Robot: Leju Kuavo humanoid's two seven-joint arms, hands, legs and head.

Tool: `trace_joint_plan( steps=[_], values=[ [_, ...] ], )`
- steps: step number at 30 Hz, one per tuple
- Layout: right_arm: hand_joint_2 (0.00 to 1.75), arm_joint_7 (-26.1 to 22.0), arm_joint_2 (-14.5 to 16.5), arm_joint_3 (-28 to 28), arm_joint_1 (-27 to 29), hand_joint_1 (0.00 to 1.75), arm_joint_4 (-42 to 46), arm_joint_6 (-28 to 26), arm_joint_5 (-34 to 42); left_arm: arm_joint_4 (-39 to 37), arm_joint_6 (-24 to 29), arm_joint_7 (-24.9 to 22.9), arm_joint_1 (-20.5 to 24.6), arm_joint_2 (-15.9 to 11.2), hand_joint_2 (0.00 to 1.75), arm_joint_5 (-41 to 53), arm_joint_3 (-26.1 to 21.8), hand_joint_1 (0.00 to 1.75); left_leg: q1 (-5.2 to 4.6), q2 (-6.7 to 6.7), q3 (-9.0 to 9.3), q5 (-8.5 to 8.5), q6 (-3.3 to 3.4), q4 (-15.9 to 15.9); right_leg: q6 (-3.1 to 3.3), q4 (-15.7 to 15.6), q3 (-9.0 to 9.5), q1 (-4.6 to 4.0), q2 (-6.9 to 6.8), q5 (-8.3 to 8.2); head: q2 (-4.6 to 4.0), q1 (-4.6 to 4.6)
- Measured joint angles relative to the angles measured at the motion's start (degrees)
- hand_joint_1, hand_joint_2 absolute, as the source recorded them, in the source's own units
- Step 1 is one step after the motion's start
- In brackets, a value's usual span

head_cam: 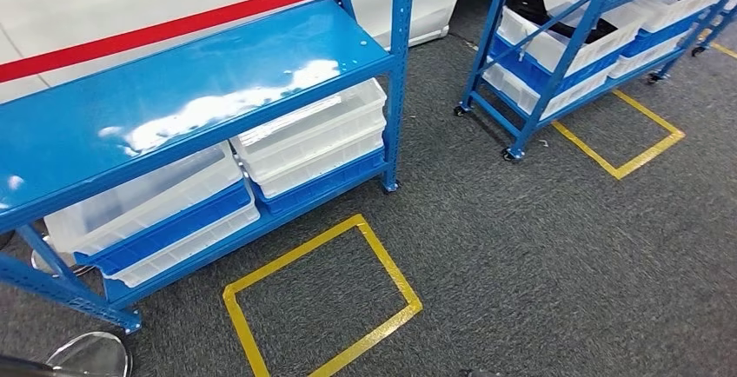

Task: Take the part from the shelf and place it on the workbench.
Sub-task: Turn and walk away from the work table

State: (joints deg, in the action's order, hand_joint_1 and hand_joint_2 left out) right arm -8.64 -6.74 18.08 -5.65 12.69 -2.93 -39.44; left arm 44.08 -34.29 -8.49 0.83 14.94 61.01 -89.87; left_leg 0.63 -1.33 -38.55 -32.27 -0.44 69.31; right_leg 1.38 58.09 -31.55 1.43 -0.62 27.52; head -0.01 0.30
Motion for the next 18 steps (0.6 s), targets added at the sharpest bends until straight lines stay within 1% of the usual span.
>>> trace_joint_plan(
  steps=[1,2,3,4,5,6,7,8,9,10,11,12,13,14,15,16,17,18],
  values=[
    [0.0,0.01,0.01,0.0,0.11,0.0,-0.01,-0.01,-0.02,-0.01,-0.12,0.1,0.06,0.01,1.75,-0.1,0.0,0.0,0.09,0.57,-1.57,-1.31,-0.17,3.38,0.05,0.08,-0.04,-0.13,-0.89,0.07,0.01,0.01],
    [0.0,0.03,0.01,0.0,0.16,0.0,-0.02,-0.02,-0.06,-0.01,-0.23,0.24,0.08,0.01,1.75,-0.18,0.0,0.0,0.15,0.84,-2.35,-1.66,-0.3,5.17,0.09,0.19,-0.08,-0.22,-1.74,0.15,0.0,0.01],
    [0.0,0.05,0.01,0.0,0.12,0.0,-0.02,-0.04,-0.09,-0.02,-0.32,0.39,0.04,-0.01,1.75,-0.22,0.0,0.0,0.17,1.01,-1.94,-0.89,-0.35,4.66,0.06,0.32,-0.11,-0.24,-2.48,0.27,0.0,-0.01],
    [0.0,0.08,0.01,0.0,0.05,0.0,-0.01,-0.05,-0.13,-0.02,-0.34,0.54,-0.02,-0.03,1.75,-0.23,-0.01,0.0,0.17,1.31,-0.38,0.72,-0.34,1.96,-0.04,0.47,-0.08,-0.23,-3.14,0.41,0.0,-0.01],
    [0.0,0.11,0.01,0.0,-0.01,0.0,-0.01,-0.07,-0.17,-0.02,-0.36,0.67,-0.06,-0.08,1.75,-0.23,-0.01,0.0,0.16,2.03,1.96,2.61,-0.25,-2.18,-0.2,0.63,0.02,-0.23,-3.74,0.6,-0.01,-0.01],
    [0.0,0.16,0.02,0.0,-0.07,0.0,0.0,-0.1,-0.22,-0.03,-0.36,0.79,-0.06,-0.13,1.75,-0.23,-0.01,0.0,0.0,3.09,4.08,3.89,0.0,-6.02,-0.4,0.74,0.15,-0.31,-4.29,0.78,0.0,-0.01],
    [0.0,0.26,0.02,0.0,-0.1,0.0,0.01,-0.13,-0.3,-0.04,-0.34,0.89,-0.01,-0.19,1.75,-0.22,0.0,0.0,-0.16,3.94,5.66,4.7,0.32,-8.93,-0.69,0.83,0.28,-0.42,-4.77,0.94,-0.01,-0.01],
    [0.0,0.4,0.04,0.0,-0.15,0.0,0.01,-0.14,-0.39,-0.06,-0.32,0.97,0.03,-0.23,1.75,-0.15,0.0,0.0,-0.34,4.49,6.4,4.94,0.67,-10.43,-0.99,0.87,0.4,-0.55,-5.2,1.04,-0.01,0.01],
    [0.0,0.67,0.06,0.0,-0.24,0.0,0.02,0.0,-0.35,-0.09,-0.26,1.0,0.05,-0.26,1.75,-0.02,0.01,0.0,-0.55,4.49,6.42,4.84,1.03,-10.67,-1.31,0.82,0.49,-0.64,-5.57,1.06,-0.01,0.01],
    [0.0,1.09,0.09,-0.03,-0.38,0.0,0.02,0.47,-0.03,-0.11,-0.08,1.03,0.01,-0.29,1.75,0.27,0.01,0.0,-0.61,4.04,6.38,5.04,1.33,-10.84,-1.68,0.74,0.6,-0.65,-5.9,1.01,-0.01,0.01],
    [0.0,1.88,0.12,-0.19,-0.56,0.0,0.03,1.44,0.66,-0.25,0.36,1.15,-0.01,-0.32,1.75,0.77,0.04,0.0,-0.51,3.66,6.43,5.25,1.72,-11.08,-2.04,0.65,0.73,-0.56,-5.92,1.05,-0.01,0.02],
    [0.0,2.95,0.14,-0.51,-0.7,0.0,0.03,2.8,1.57,-0.61,1.12,1.4,0.04,-0.39,1.75,1.39,0.16,0.0,-0.39,3.35,6.55,5.47,2.11,-11.42,-2.36,0.88,0.74,-0.41,-5.09,1.37,-0.01,0.03],
    [0.0,4.08,0.14,-0.98,-0.76,0.0,0.02,4.18,2.5,-1.22,2.15,1.76,0.16,-0.59,1.75,2.03,0.35,0.0,-0.24,3.1,6.67,5.71,2.5,-11.77,-2.61,1.94,0.33,-0.28,-3.73,2.27,-0.01,0.03],
    [0.0,5.15,0.14,-1.55,-0.71,0.0,0.02,5.34,3.23,-2.08,3.25,2.19,0.35,-0.86,1.75,2.61,0.61,0.0,-0.1,2.84,6.77,5.91,2.82,-12.05,-2.79,4.21,-0.69,-0.16,-2.12,3.8,-0.01,0.04],
    [0.44,5.87,0.14,-2.06,-0.55,0.0,0.0,6.04,3.65,-2.98,4.13,2.57,0.53,-1.16,1.75,2.97,0.87,0.0,-0.15,2.55,6.7,5.98,3.0,-12.11,-2.89,7.52,-2.28,-0.13,-0.7,5.66,-0.01,0.05],
    [0.87,6.32,0.14,-2.48,-0.35,0.0,-0.03,6.4,3.88,-3.82,4.77,2.82,0.71,-1.48,1.75,3.19,1.09,0.0,-0.21,2.22,6.62,6.01,3.12,-12.1,-2.94,11.39,-4.22,-0.13,-0.02,7.44,-0.01,0.04],
    [1.31,6.72,0.14,-2.84,-0.17,0.0,-0.07,6.68,4.09,-4.6,5.19,2.98,0.84,-1.72,1.75,3.32,1.28,0.0,-0.3,1.83,6.58,6.01,3.18,-12.06,-2.97,14.67,-5.94,-0.14,0.2,8.51,-0.01,0.04],
    [1.75,7.15,0.15,-3.16,-0.04,0.0,-0.11,6.93,4.35,-5.29,5.56,3.14,0.94,-1.94,1.75,3.45,1.44,0.0,-0.39,1.48,6.58,5.98,3.22,-12.0,-2.95,16.36,-6.93,-0.14,0.26,8.53,-0.01,0.03]
  ],
)
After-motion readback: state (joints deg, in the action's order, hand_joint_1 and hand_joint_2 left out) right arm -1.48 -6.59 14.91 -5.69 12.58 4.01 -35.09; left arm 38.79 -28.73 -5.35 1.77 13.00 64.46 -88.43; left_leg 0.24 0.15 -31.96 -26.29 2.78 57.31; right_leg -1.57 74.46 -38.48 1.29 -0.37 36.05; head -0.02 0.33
